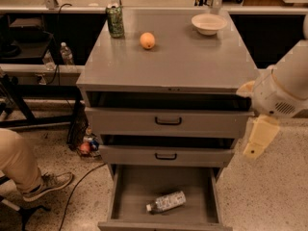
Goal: Pick blue plastic bottle from bottom drawer and place on counter
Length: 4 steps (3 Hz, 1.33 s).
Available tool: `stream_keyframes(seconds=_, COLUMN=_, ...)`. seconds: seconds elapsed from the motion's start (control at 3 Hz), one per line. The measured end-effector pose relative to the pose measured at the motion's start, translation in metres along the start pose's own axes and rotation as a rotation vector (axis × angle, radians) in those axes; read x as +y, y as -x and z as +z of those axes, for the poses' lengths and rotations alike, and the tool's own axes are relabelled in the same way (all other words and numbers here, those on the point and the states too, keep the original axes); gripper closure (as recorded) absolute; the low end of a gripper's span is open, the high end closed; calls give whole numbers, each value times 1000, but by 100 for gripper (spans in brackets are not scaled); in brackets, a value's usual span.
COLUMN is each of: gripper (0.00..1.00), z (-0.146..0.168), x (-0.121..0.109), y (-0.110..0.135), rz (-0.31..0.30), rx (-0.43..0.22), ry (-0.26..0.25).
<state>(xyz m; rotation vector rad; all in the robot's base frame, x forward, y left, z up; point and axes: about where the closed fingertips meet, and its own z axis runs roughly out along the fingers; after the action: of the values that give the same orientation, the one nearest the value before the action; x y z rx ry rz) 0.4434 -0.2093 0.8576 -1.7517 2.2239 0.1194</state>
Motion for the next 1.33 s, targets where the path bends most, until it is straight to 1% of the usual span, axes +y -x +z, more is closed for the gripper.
stream_keyframes(seconds=0.33, gripper=0, z=42, x=8, y=-14, rz=19, rx=-23, ry=44)
stream_keyframes(seconds=0.67, gripper=0, z=49, x=7, y=-18, rz=18, rx=-24, ry=54)
stream_keyframes(seconds=1.0, gripper=0, z=64, x=8, y=-32, rz=-17, rx=-13, ry=29)
stream_keyframes(seconds=1.33, gripper=0, z=91, x=5, y=-49, rz=-43, rx=-56, ry=24)
